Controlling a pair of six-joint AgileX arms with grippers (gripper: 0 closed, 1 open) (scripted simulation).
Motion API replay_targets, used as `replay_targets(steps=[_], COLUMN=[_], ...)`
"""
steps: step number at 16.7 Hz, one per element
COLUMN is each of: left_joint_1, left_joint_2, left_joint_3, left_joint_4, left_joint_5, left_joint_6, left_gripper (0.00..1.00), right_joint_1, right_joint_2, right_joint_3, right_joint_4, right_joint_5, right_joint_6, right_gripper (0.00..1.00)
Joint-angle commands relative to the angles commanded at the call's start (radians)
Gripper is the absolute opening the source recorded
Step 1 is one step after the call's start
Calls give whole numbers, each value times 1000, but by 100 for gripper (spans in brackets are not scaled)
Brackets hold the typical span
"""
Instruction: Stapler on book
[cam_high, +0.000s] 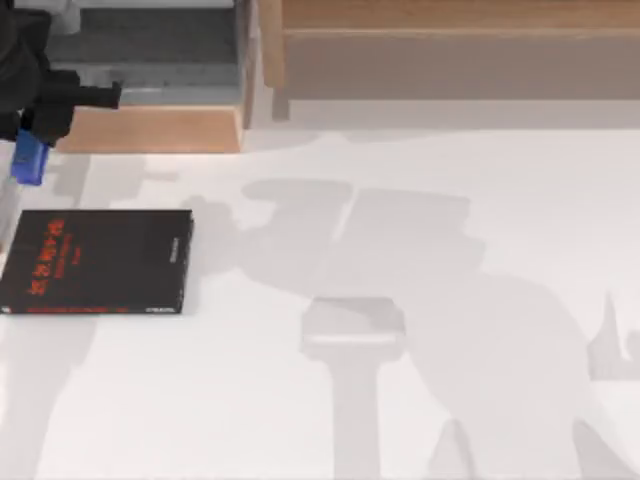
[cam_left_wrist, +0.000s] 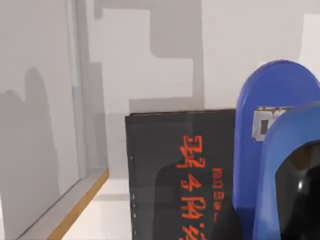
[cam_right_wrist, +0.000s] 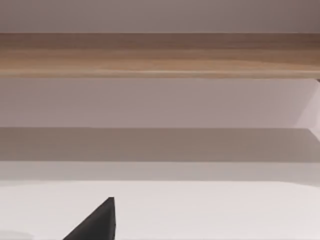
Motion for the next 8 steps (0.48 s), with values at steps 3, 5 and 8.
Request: replay_targets(steps=[3,5,8], left_joint_1=[-36,-46,-49], left_joint_2=[22,38,46], left_joint_3=[-100,-146,-165], left_joint_4=[20,29,34], left_joint_5=[30,42,47], left_joint_6=[-76,-109,-123], left_gripper=[0,0,0], right_joint_1=[0,0,0], right_joint_2=[0,0,0], right_joint_3=[0,0,0], right_joint_4=[0,0,0], right_joint_5=[0,0,0], right_joint_6=[0,0,0], right_gripper=[100,100,100])
